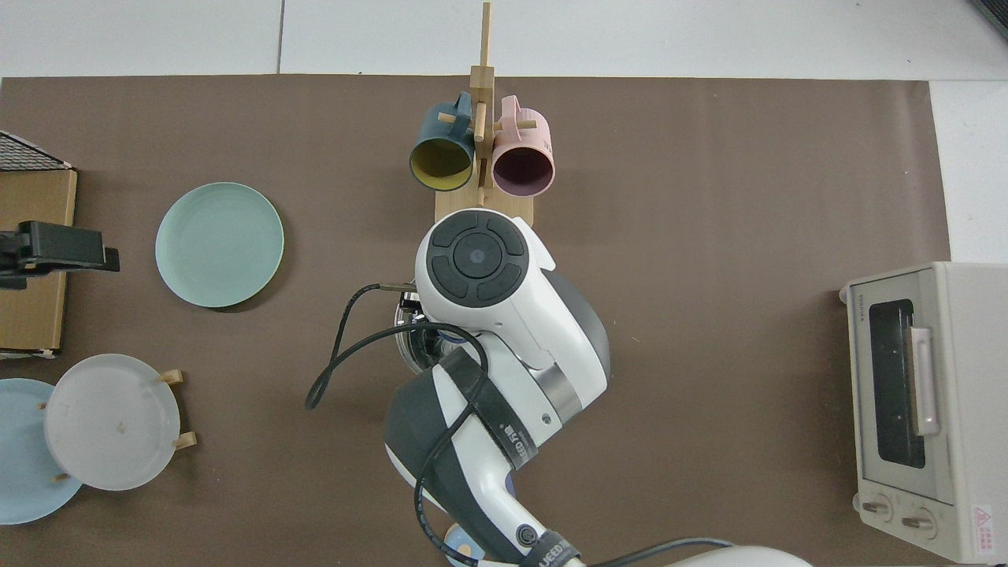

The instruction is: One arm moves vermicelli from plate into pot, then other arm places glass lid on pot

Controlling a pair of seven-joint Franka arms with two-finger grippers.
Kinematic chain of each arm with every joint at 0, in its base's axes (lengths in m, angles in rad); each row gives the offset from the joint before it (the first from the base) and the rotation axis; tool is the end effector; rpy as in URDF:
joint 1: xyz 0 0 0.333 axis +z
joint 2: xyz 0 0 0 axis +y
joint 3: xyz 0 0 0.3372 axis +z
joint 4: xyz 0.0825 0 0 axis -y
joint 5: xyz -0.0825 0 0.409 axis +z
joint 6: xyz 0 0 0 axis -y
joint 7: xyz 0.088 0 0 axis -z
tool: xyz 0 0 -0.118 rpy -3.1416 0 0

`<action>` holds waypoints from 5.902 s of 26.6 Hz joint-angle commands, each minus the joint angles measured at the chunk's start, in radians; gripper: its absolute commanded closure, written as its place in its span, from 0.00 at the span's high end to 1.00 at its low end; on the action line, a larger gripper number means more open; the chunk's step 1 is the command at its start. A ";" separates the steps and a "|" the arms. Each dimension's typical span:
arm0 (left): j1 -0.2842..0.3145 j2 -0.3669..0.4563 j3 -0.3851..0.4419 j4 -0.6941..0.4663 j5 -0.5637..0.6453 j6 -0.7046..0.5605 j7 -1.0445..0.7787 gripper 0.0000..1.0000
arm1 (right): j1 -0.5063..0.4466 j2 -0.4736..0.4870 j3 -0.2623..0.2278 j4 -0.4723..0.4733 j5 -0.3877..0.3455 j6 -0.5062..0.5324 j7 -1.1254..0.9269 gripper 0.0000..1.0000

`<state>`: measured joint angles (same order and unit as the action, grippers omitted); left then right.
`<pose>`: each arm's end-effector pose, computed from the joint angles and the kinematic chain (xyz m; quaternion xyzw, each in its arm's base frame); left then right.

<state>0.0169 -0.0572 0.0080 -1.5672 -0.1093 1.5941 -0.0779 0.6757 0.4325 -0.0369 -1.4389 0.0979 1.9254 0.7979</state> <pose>0.5640 0.0015 0.6721 0.9963 0.0502 0.0405 0.0559 0.5753 0.4423 0.4496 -0.9945 0.0932 0.0050 0.0470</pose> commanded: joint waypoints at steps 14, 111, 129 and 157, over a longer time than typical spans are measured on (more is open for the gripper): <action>-0.034 -0.026 -0.048 -0.099 0.076 0.007 0.052 1.00 | 0.056 0.017 -0.008 -0.041 -0.038 0.035 0.058 0.00; -0.046 -0.029 -0.056 -0.109 0.072 0.014 0.043 1.00 | 0.012 -0.041 -0.015 -0.218 0.057 0.236 0.052 1.00; -0.046 -0.029 -0.056 -0.111 0.072 0.014 0.043 1.00 | -0.122 -0.093 -0.018 -0.094 0.057 0.067 -0.114 1.00; -0.046 -0.029 -0.056 -0.109 0.072 0.014 0.043 1.00 | -0.455 -0.342 -0.195 -0.140 0.037 -0.221 -0.733 1.00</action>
<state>-0.0213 -0.0674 -0.0530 -1.6619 -0.0571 1.6042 -0.0363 0.2655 0.1582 -0.2453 -1.5554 0.1385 1.7715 0.1245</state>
